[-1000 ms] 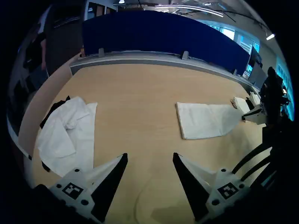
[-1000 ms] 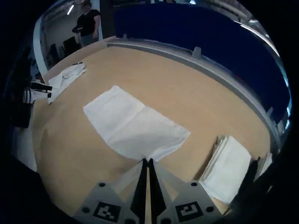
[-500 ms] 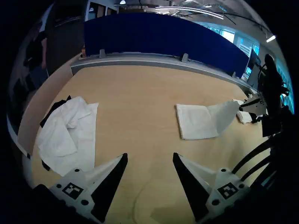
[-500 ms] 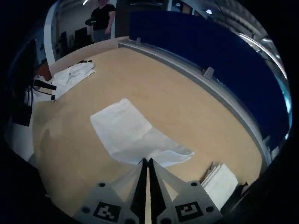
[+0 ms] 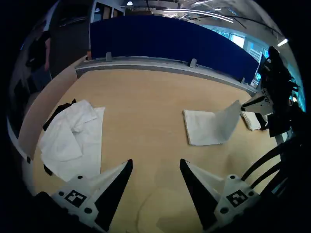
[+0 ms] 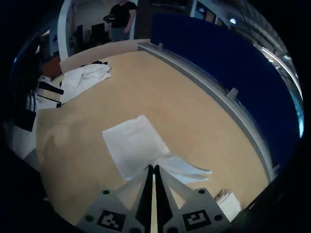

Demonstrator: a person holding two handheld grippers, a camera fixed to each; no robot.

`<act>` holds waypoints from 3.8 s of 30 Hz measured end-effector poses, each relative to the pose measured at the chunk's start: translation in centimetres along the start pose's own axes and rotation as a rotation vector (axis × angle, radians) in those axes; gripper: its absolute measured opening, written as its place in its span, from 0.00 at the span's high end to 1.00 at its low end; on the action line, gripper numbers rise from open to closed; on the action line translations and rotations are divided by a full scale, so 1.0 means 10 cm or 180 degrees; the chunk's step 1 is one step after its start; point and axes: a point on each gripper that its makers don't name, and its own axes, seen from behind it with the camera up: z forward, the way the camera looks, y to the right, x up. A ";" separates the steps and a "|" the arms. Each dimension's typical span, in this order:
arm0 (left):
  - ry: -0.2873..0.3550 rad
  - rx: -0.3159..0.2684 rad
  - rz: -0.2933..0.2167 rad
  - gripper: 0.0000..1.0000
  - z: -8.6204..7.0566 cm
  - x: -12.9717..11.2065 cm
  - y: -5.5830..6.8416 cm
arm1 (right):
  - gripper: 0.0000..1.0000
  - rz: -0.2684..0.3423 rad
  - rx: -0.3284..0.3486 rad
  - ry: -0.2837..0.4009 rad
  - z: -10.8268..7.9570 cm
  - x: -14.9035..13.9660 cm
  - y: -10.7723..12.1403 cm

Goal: Fold towel

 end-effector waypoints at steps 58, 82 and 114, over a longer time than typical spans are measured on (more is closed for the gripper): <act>0.0074 0.0005 -0.0280 0.11 -0.10 -0.18 -0.08 | 0.01 0.0568 0.0065 0.0072 0.76 -0.06 -0.80; 0.0066 -0.0033 -0.0245 0.10 -0.11 -0.20 -0.03 | 0.22 0.1011 -0.0153 -0.0153 0.81 -0.68 -0.82; 0.0070 -0.0035 -0.0223 0.10 -0.13 -0.15 -0.07 | 0.94 0.1284 -0.0106 0.0013 0.73 -0.54 -0.75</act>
